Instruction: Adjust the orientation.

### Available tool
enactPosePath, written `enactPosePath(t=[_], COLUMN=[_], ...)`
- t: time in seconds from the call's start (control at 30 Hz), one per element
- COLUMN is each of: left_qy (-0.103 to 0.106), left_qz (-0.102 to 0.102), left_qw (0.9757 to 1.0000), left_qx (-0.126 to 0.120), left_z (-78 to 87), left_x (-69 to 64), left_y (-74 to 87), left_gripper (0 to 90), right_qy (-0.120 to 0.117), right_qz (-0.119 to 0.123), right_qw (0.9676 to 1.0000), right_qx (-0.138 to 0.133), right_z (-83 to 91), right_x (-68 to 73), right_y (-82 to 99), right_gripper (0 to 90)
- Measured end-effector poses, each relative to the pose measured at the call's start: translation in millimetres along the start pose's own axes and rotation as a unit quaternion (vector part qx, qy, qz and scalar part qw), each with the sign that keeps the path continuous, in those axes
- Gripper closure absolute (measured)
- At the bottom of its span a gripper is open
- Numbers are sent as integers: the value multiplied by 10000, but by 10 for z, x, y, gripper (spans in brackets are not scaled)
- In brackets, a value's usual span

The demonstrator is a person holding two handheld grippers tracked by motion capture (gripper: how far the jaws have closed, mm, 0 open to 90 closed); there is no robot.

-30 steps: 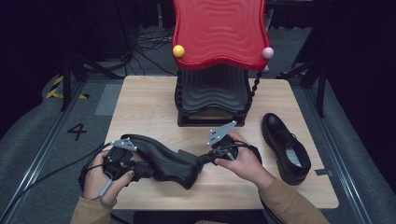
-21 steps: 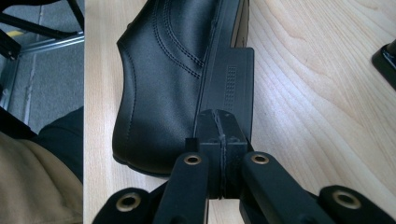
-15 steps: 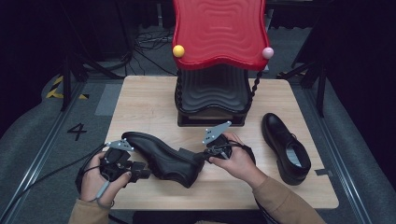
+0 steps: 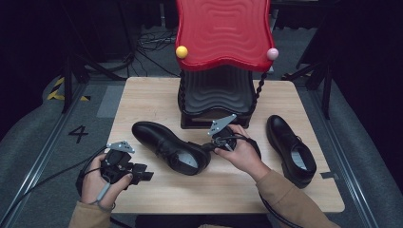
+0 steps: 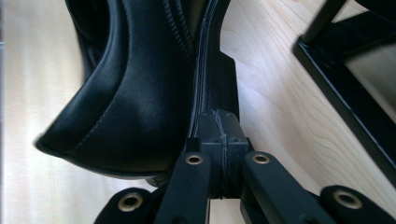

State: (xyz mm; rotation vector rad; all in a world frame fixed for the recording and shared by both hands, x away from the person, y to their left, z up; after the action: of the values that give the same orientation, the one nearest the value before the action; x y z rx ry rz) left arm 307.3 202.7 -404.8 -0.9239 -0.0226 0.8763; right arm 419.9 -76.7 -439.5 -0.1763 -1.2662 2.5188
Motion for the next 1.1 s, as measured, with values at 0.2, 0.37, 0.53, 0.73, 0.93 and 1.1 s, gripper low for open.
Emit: enactPosePath(t=[0.2, 0.37, 0.53, 0.73, 0.93, 1.1], left_qy=[-2, 3, -21, -5, 7, 17], left_qz=[2, 7, 9, -15, -36, -36], left_qw=[10000, 10000, 10000, 10000, 10000, 10000], left_qx=[3, 5, -28, 7, 9, 9], left_z=[-7, -16, 3, -26, -34, -36], left_x=[15, 12, 18, 12, -3, -2], left_y=[-1, -5, -11, -23, -34, -33], left_gripper=[563, 561, 560, 558, 553, 552], right_qy=[136, 59, 189, 78, -199, -664], right_qz=[-162, -258, -163, 46, 665, 768], right_qw=[9995, 9986, 9984, 9995, 9976, 9945], right_qx=[236, 454, 505, 300, 59, 247], right_z=[-51, -174, -146, 117, 243, 88], right_x=[-171, -278, -273, -170, 120, 281], right_y=[68, 266, 293, 48, -260, -292], right_gripper=[900, 900, 900, 835, 694, 615])
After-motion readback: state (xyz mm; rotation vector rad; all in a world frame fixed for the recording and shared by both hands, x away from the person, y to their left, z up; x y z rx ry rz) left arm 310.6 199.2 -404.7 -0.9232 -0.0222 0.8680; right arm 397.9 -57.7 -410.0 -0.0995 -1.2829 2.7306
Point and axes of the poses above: each handheld gripper's, and its own axes: z roughly backward along the jaws, y roughly out of its underside, x roughly to its left, the point moved 4 cm from there along -z, roughly forward along the jaws, and after that the axes turned 13 degrees about -x, right-handed, at the moved point
